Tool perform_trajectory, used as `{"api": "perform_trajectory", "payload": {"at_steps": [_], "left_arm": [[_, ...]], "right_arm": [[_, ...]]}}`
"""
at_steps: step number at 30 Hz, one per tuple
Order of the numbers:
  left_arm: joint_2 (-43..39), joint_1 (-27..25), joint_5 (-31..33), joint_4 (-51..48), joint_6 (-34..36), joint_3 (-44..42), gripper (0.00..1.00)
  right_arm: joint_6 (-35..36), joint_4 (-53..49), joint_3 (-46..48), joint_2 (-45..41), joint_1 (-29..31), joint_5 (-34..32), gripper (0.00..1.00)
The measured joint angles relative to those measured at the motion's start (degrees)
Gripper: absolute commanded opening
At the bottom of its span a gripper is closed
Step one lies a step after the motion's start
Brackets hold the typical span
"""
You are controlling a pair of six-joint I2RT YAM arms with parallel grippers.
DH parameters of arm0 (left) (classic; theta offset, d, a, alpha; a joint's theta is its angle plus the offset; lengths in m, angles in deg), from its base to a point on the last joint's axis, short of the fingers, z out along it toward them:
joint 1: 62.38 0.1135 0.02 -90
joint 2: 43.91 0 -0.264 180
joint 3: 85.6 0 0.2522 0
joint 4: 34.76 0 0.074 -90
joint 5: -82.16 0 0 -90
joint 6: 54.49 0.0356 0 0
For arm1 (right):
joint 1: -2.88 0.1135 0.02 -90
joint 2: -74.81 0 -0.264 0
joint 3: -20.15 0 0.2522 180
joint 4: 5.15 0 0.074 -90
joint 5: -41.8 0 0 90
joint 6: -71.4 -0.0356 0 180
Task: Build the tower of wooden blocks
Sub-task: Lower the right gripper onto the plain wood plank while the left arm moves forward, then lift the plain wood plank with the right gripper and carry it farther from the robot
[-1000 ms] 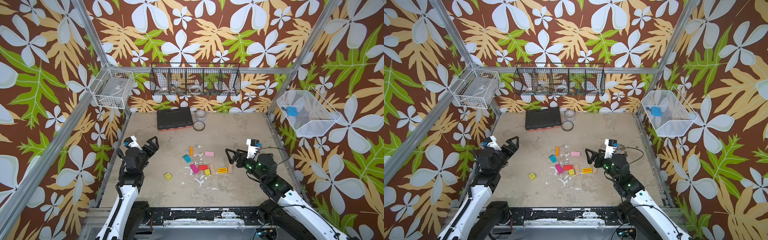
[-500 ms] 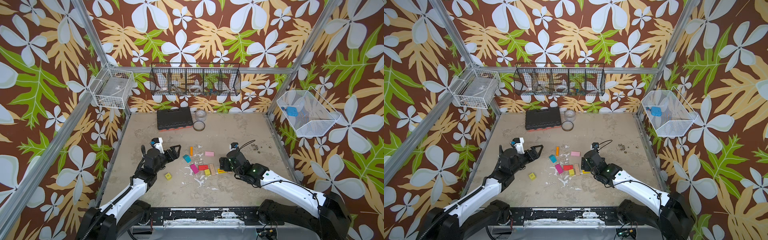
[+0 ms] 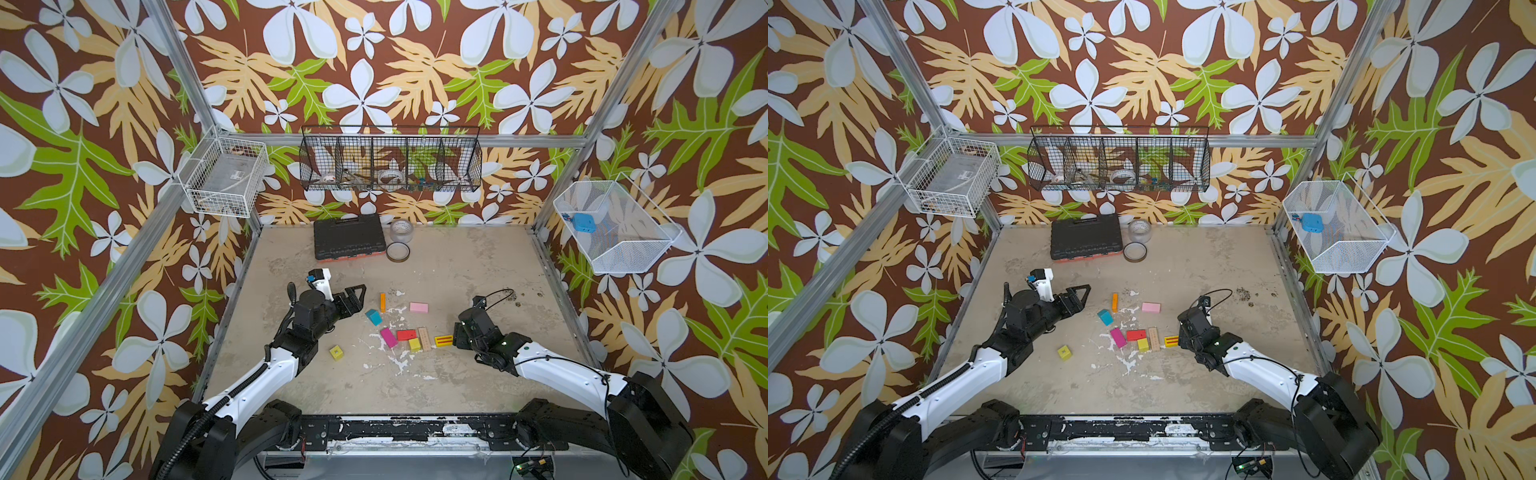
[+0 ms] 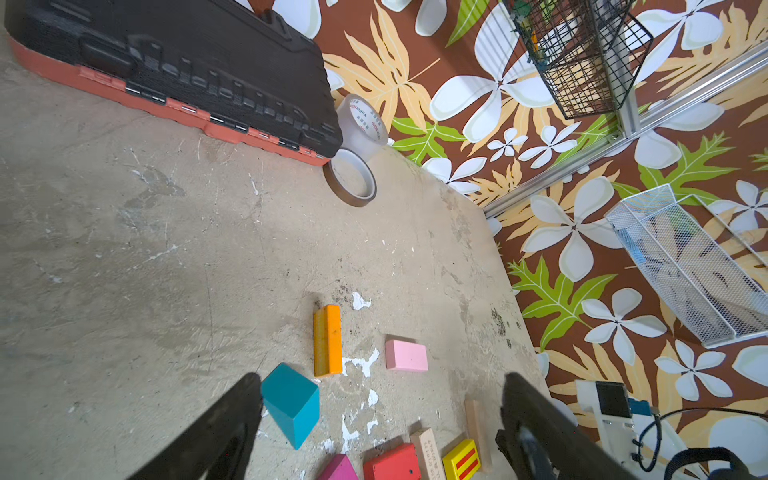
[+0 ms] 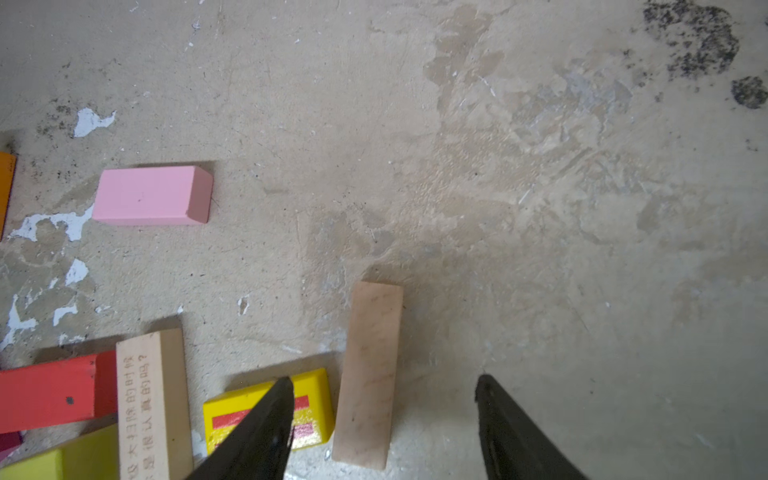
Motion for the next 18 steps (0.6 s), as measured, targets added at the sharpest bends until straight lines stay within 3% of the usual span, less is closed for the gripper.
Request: {"api": "perform_trajectory", "payload": {"at_steps": [12,18], "left_arm": [[0.87,-0.02,0.68,-0.04,0.15,0.02,0.91],[1.51,-0.04,0.9,-0.55,0.15,0.22,0.91]], "right_arm": [[1.99,3.02,-1.18,8.74,-1.79,2.69,0.49],[2.45,3.98,-3.04,13.33,-1.79,2.47,0.32]]}}
